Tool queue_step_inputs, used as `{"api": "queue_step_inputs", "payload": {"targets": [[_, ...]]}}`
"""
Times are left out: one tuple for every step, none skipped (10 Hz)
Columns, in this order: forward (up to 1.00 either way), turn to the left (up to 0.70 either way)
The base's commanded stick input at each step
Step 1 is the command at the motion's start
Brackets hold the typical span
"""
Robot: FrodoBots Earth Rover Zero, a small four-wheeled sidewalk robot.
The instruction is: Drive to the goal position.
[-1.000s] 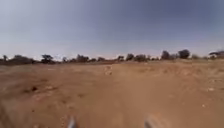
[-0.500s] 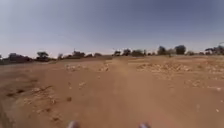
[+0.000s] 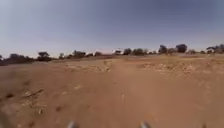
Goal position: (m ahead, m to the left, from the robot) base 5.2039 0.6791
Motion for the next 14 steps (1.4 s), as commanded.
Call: {"api": "queue_step_inputs", "payload": {"targets": [[0.70,0.00],[0.70,0.00],[0.70,0.00],[0.70,-0.02],[0.70,-0.17],[0.70,-0.35],[0.70,-0.35],[0.70,-0.19],[0.70,0.00],[0.70,0.00],[0.70,0.00],[0.70,0.00],[0.70,0.00],[0.70,0.00]]}}
